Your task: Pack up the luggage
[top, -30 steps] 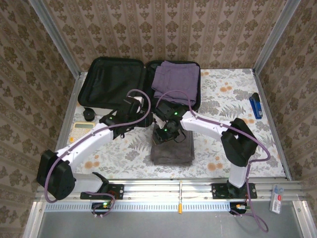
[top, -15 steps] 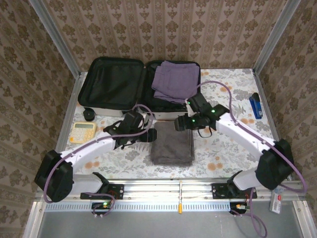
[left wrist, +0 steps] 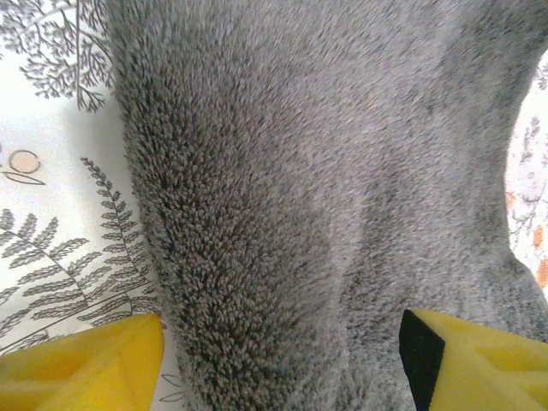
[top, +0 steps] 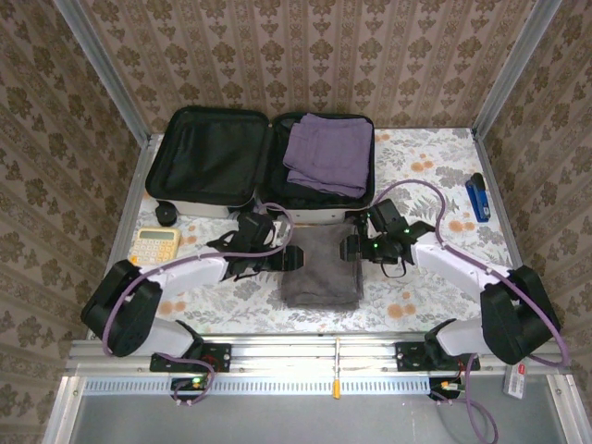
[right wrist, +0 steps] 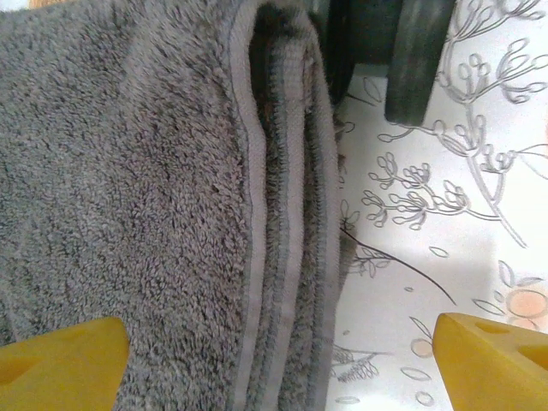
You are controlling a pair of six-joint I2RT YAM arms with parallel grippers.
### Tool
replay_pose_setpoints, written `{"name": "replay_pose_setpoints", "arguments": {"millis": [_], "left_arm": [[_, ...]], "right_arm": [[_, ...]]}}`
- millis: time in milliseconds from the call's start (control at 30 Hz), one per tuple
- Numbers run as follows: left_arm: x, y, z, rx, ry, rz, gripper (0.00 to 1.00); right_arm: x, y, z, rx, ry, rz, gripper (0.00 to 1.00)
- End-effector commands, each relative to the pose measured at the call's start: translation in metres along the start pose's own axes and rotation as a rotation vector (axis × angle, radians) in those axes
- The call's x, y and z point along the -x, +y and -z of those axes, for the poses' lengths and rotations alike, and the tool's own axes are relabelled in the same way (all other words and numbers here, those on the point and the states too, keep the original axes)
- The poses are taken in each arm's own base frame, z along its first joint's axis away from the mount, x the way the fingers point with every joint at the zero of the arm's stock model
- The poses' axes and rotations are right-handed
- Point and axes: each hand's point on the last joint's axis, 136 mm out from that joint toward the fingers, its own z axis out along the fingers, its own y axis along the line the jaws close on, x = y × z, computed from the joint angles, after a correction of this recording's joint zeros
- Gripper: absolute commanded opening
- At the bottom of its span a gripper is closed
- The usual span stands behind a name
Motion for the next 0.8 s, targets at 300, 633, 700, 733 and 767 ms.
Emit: {"name": "replay_pose_setpoints", "arguments": {"millis": [300, 633, 700, 733, 767], "left_arm": [[-0.006, 0.0, -0.028, -0.031, 0.057, 0.04, 0.75], [-0.007, -0.012, -0.048, -0.092, 0.082, 0.046, 0.73], [-0.004, -0.015, -0.048, -0.104, 0.075, 0.042, 0.72], [-0.004, -0.017, -0.048, -0.112, 0.073, 0.042, 0.71], [-0.003, -0.018, -0.048, -0.117, 0.071, 0.041, 0.71]], "right_arm": [[-0.014, 0.009, -0.043, 0.1, 0.04, -0.08, 0.92], [-0.026, 0.048, -0.073, 0.186, 0.081, -0.056, 0.85], [-0.027, 0.058, -0.076, 0.205, 0.09, -0.043, 0.82], [-0.027, 0.063, -0.077, 0.217, 0.094, -0.041, 0.8], [-0.026, 0.067, -0.077, 0.23, 0.094, -0.037, 0.79]]}}
